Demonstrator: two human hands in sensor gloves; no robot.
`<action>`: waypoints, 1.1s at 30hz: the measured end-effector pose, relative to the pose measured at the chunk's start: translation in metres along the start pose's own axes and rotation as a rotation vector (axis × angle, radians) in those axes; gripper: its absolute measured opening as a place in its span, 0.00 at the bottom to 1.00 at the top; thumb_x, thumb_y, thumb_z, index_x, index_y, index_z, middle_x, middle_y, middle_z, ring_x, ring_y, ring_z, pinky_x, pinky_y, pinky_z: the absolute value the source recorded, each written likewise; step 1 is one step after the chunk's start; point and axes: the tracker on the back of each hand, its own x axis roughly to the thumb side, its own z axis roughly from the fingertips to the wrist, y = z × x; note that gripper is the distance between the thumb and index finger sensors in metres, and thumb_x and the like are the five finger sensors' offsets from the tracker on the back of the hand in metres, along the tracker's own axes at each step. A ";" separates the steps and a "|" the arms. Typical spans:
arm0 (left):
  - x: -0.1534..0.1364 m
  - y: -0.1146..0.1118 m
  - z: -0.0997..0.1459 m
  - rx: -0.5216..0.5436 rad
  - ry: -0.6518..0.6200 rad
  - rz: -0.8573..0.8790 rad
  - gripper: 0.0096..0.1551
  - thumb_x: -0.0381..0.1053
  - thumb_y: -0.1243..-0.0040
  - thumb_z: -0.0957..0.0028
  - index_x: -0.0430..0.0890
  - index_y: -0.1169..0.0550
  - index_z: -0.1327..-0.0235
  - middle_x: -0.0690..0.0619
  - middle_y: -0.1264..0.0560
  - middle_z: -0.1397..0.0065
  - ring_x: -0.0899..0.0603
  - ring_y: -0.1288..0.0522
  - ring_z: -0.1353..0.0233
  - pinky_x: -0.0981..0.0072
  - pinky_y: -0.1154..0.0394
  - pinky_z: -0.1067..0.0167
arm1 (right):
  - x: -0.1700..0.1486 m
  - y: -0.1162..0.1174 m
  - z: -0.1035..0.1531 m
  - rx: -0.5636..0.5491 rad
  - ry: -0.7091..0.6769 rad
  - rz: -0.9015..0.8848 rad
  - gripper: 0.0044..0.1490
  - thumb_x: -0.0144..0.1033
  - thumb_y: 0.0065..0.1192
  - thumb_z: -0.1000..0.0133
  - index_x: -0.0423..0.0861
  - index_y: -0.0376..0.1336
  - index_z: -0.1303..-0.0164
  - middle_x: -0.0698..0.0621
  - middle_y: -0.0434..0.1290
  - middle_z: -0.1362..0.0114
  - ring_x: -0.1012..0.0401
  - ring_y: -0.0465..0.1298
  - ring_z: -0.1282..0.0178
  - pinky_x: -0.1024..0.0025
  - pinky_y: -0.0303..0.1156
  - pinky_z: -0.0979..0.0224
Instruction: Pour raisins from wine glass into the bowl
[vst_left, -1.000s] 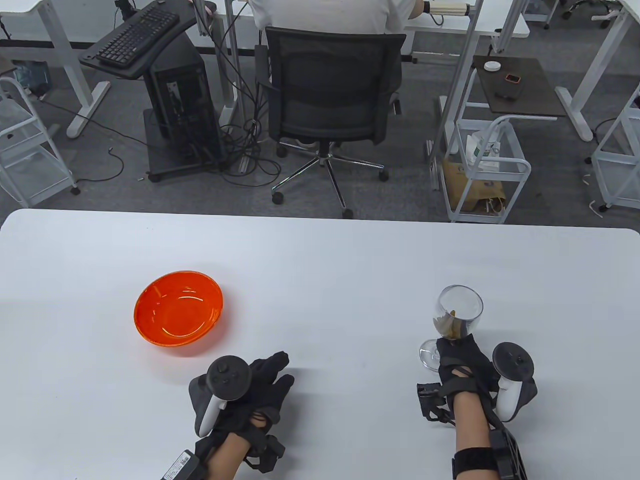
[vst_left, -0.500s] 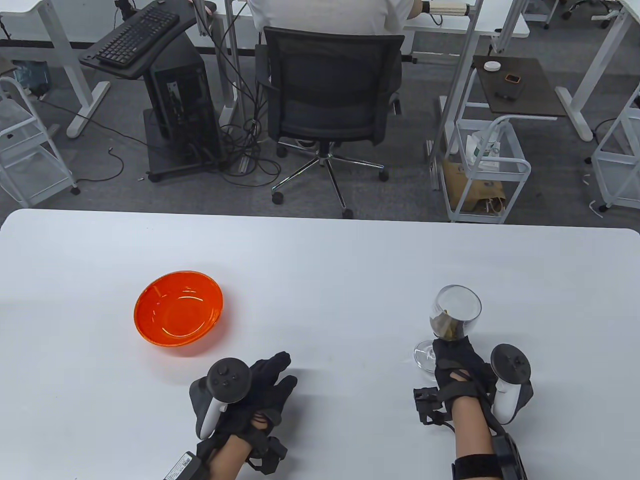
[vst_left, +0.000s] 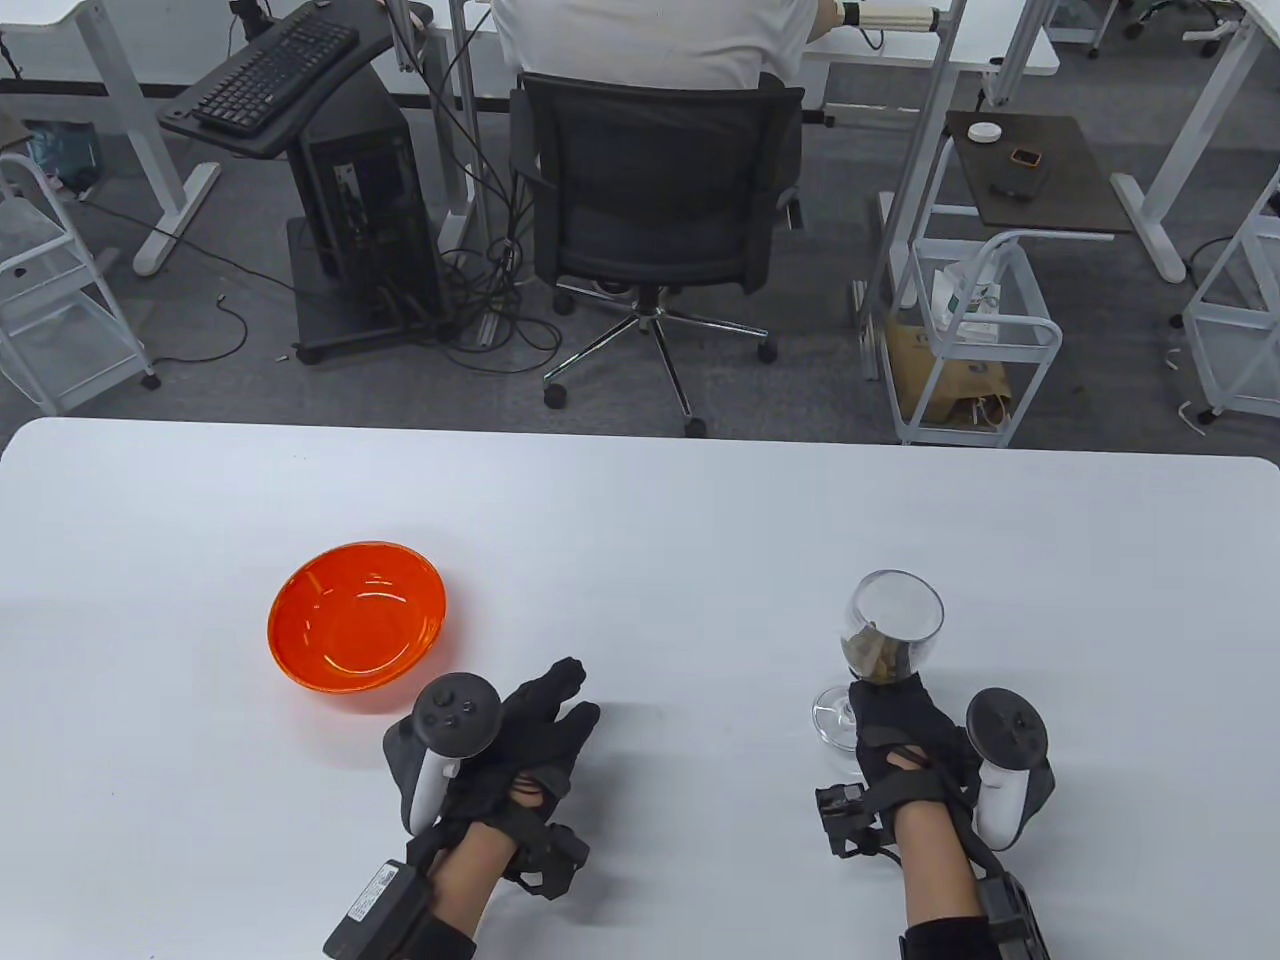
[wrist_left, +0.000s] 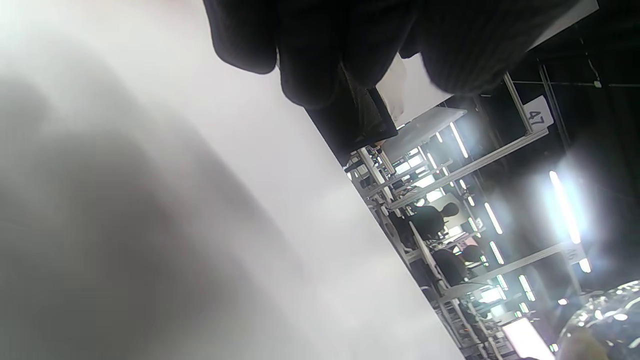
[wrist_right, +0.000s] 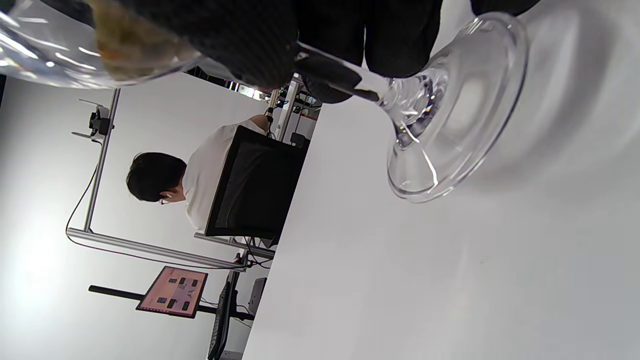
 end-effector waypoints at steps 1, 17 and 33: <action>-0.004 -0.002 -0.001 0.003 -0.007 0.011 0.39 0.63 0.35 0.54 0.55 0.28 0.26 0.49 0.27 0.19 0.35 0.37 0.18 0.33 0.51 0.25 | 0.000 0.000 0.001 -0.001 -0.003 0.001 0.27 0.29 0.61 0.41 0.48 0.61 0.30 0.37 0.63 0.18 0.32 0.59 0.20 0.25 0.47 0.25; -0.006 -0.004 0.014 -0.030 -0.077 0.007 0.41 0.65 0.34 0.56 0.55 0.28 0.27 0.49 0.27 0.19 0.35 0.36 0.18 0.33 0.49 0.26 | 0.024 0.050 0.032 0.127 -0.139 0.041 0.27 0.29 0.61 0.41 0.48 0.61 0.31 0.38 0.65 0.20 0.34 0.62 0.21 0.26 0.48 0.24; 0.005 -0.023 0.020 -0.199 -0.136 0.161 0.49 0.66 0.33 0.56 0.59 0.39 0.21 0.46 0.40 0.12 0.32 0.46 0.15 0.32 0.53 0.26 | 0.029 0.126 0.064 0.343 -0.192 0.036 0.27 0.29 0.62 0.42 0.46 0.62 0.31 0.39 0.70 0.25 0.37 0.68 0.25 0.28 0.51 0.24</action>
